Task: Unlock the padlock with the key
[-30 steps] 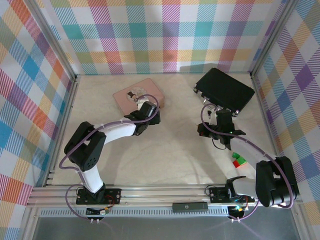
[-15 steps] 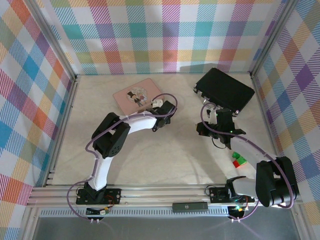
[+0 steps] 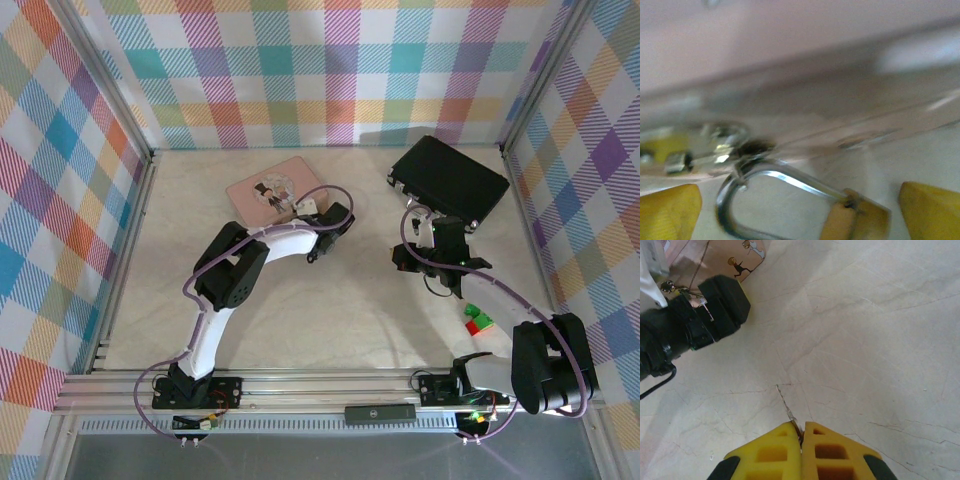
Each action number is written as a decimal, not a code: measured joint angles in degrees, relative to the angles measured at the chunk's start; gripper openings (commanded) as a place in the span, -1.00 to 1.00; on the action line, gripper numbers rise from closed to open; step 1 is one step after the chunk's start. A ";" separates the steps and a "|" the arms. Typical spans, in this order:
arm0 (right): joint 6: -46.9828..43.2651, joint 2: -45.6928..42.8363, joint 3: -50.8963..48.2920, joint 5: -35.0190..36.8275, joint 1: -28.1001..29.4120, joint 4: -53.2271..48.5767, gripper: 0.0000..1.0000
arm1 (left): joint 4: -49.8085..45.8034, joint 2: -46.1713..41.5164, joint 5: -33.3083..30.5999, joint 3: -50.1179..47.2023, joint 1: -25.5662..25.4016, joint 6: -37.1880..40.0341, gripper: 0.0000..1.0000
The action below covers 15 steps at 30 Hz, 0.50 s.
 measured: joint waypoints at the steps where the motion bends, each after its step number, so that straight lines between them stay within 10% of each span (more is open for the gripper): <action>1: -0.04 -0.22 0.00 -0.11 0.00 -0.02 -1.00 | 0.24 -0.85 0.07 -1.07 -0.04 -0.02 0.99; 15: -0.04 -0.66 1.07 -1.92 0.00 -0.09 -1.00 | 5.07 -17.77 13.18 -22.12 3.50 9.66 0.99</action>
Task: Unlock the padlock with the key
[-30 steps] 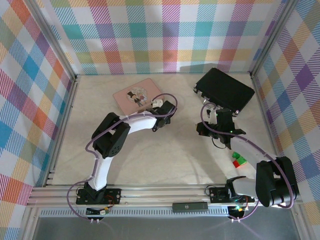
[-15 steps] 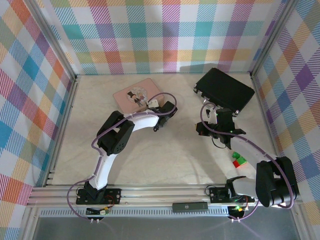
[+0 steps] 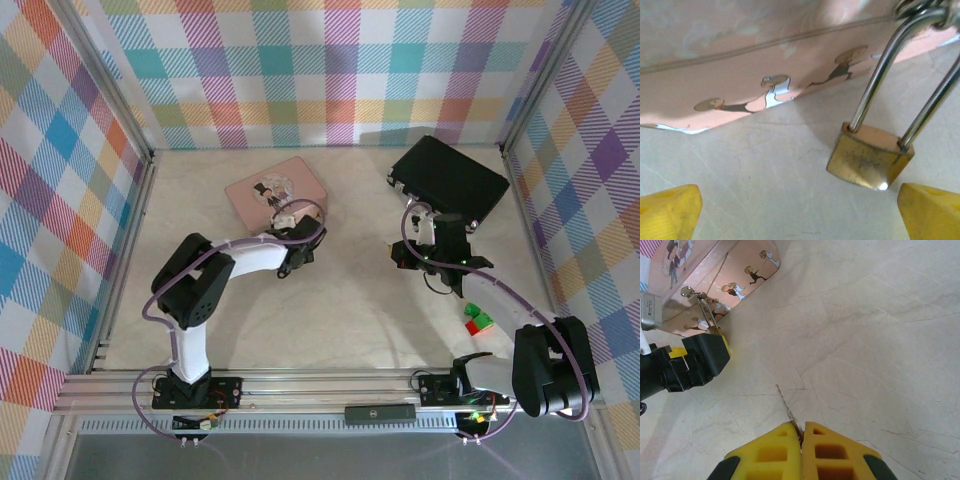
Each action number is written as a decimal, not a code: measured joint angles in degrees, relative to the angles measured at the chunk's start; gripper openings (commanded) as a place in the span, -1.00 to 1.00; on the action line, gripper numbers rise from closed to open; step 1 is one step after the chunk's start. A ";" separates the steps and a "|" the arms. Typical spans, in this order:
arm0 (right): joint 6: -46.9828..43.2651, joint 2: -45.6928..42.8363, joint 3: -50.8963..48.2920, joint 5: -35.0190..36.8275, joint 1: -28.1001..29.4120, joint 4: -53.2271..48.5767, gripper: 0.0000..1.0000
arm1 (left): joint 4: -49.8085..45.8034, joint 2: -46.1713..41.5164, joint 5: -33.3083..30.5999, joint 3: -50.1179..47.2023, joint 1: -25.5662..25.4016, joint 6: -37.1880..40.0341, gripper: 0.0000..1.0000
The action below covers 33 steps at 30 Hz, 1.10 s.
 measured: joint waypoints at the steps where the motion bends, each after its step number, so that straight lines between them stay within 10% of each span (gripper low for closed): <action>1: 0.15 0.02 0.00 -0.17 0.00 0.00 -1.00 | 1.66 -1.14 2.69 -1.44 0.63 1.14 0.99; 14: 1.18 -0.28 0.46 -1.01 0.00 -0.68 -1.00 | 21.53 -2.05 29.68 -5.31 9.81 9.88 0.70; 33: 2.47 -1.09 0.46 -0.98 0.00 -1.33 -1.00 | 27.61 3.04 32.74 -3.10 11.15 14.43 0.01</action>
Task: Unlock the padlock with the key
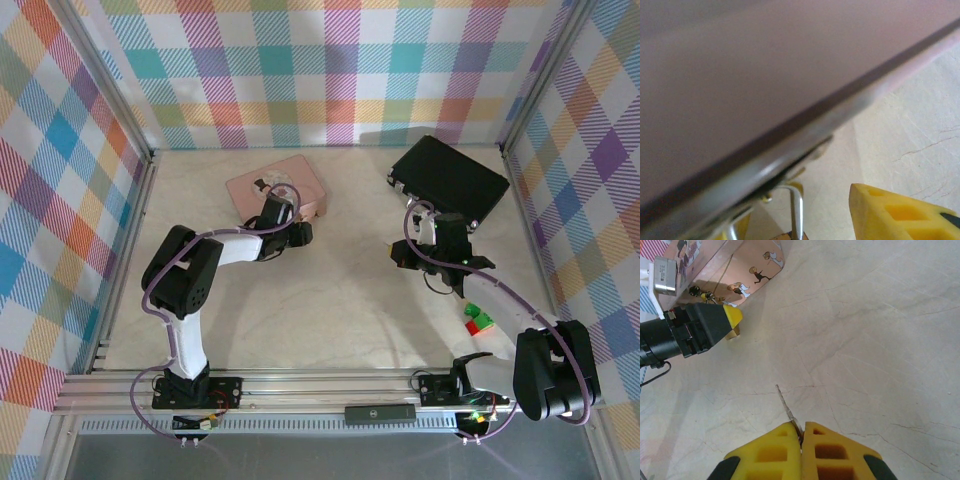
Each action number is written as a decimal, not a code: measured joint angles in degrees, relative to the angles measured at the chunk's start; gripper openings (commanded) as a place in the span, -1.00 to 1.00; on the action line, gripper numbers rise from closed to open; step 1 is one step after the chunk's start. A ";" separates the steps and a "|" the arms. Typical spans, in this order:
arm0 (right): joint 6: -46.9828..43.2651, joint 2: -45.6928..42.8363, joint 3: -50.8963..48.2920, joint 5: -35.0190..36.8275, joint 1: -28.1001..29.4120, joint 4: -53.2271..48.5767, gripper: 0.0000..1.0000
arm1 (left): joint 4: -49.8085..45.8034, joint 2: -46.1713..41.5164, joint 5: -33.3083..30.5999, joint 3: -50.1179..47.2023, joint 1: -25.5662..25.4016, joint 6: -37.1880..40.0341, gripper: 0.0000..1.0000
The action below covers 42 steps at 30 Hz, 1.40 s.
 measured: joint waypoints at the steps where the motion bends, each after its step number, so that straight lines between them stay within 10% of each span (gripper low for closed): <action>1: 0.00 0.00 0.00 0.00 0.00 -0.02 -1.00 | 0.48 0.07 0.04 -0.22 0.07 -0.35 0.01; 21: 1.51 -0.11 0.85 0.17 0.00 -0.52 -1.00 | 6.08 -0.15 -1.40 -3.61 0.15 -2.34 -0.17; 34: 1.73 -0.85 1.46 0.20 0.00 -1.79 -1.00 | 5.16 -0.11 -0.20 -3.45 0.59 -2.60 -0.90; 42: 5.11 1.38 1.38 -1.44 0.87 1.75 -1.00 | 6.49 -0.28 5.16 -3.43 0.52 -9.29 -1.00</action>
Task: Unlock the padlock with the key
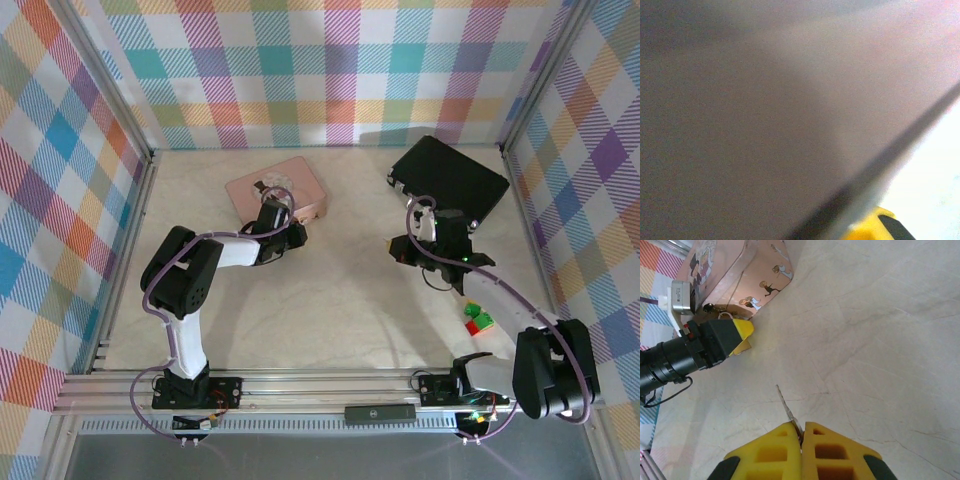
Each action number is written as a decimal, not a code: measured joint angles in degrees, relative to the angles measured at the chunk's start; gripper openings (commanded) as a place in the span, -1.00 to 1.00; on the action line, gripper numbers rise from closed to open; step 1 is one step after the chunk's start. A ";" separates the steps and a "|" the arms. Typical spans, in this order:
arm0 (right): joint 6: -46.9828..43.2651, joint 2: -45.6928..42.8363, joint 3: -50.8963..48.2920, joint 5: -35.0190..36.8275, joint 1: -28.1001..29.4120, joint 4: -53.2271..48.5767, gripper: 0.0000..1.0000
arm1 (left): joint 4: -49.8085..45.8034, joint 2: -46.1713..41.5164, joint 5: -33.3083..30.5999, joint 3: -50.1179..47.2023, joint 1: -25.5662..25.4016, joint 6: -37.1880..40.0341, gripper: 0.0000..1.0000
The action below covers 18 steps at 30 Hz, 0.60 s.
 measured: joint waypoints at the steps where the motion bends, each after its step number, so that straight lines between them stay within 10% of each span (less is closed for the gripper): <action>1: 0.96 0.96 -0.28 -0.35 0.55 1.46 -1.00 | 0.72 -0.09 1.16 -0.17 0.00 -1.51 -1.00; 18: 20.68 21.59 -3.76 -6.62 13.86 33.70 -1.00 | 27.65 -3.54 7.80 -10.21 -2.80 -27.82 -1.00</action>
